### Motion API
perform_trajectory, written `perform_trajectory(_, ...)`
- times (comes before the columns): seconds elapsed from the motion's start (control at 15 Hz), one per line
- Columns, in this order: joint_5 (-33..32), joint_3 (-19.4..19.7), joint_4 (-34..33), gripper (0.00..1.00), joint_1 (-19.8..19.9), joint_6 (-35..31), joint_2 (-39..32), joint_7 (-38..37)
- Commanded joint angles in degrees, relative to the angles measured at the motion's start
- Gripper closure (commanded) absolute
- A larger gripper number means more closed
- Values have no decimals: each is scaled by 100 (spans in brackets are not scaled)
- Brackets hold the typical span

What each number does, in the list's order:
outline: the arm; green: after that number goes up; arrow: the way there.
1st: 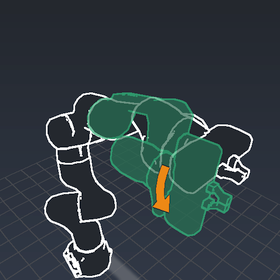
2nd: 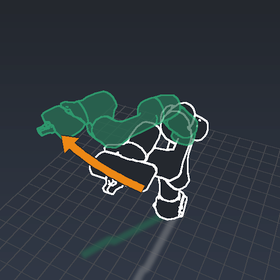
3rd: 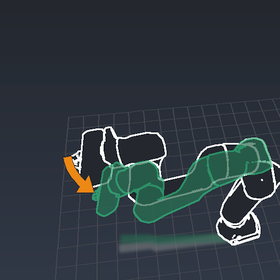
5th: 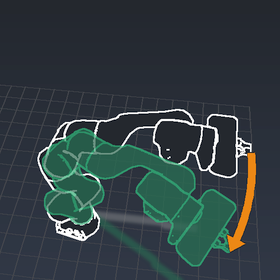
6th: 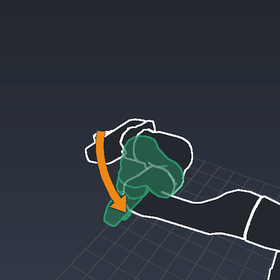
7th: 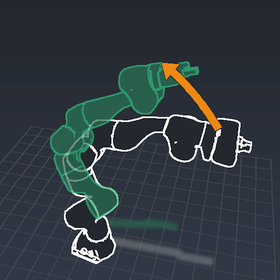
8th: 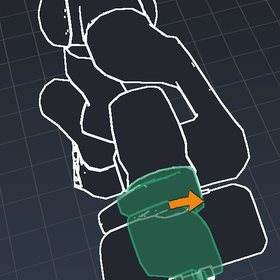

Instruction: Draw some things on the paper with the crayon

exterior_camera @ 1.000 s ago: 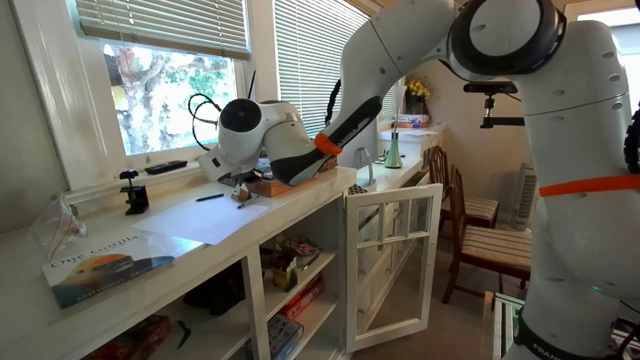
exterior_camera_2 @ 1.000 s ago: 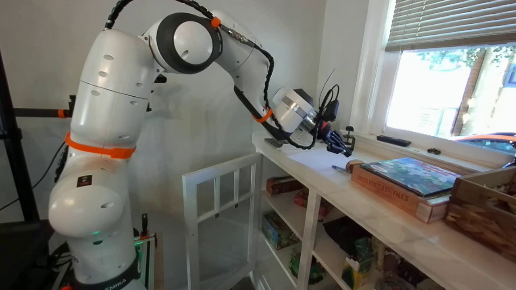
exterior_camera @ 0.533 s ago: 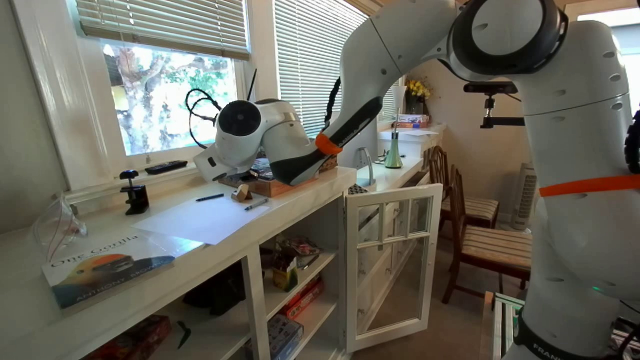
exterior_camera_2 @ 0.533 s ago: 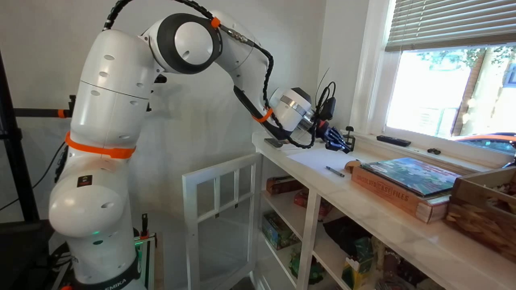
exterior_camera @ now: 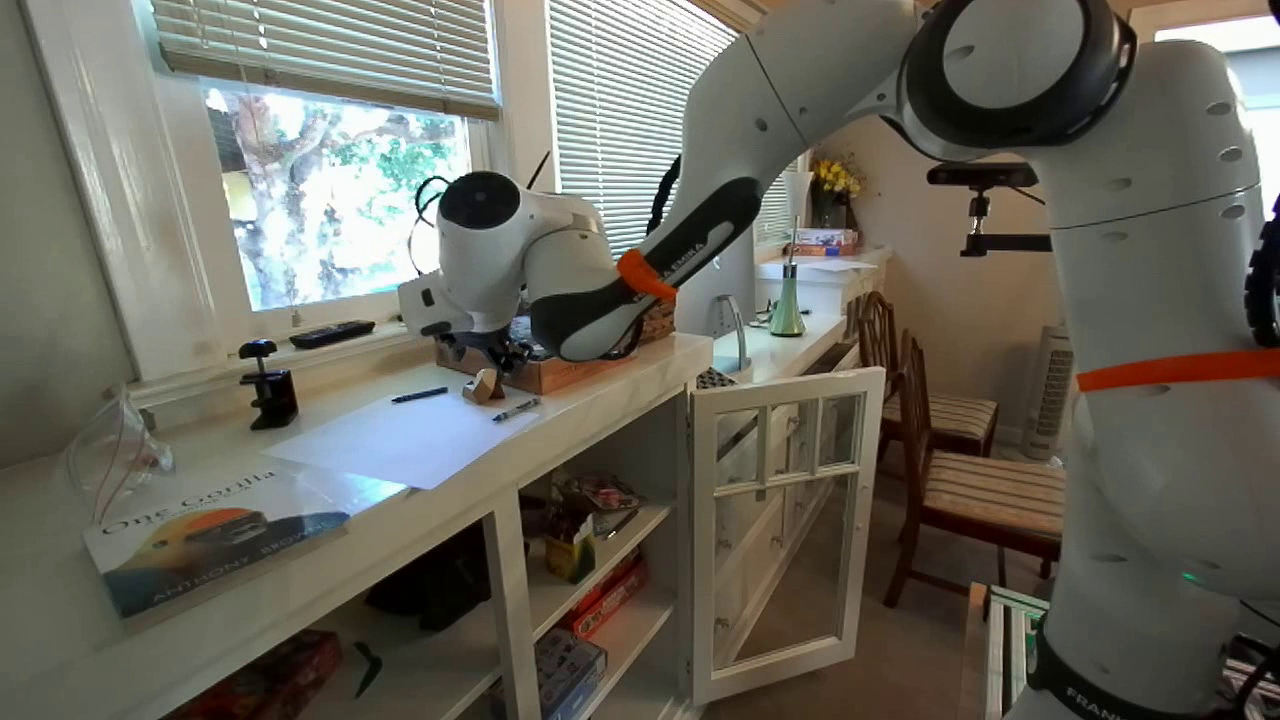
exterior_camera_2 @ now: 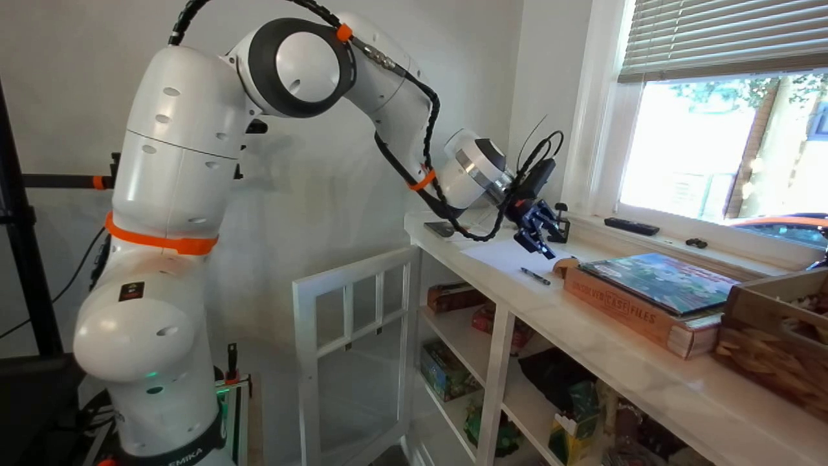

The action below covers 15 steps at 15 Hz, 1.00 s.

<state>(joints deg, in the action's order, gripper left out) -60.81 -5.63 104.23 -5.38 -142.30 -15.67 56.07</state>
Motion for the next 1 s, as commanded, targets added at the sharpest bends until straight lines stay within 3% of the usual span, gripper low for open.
perform_trajectory(0.0, 1402, -180, 153, 0, 292, -9, 123, 679)
perform_trajectory(0.4, 3456, -169, 32, 0, 482, 269, 131, 1826)
perform_trajectory(0.93, 4653, -68, -100, 0, 590, 901, 146, 2623)
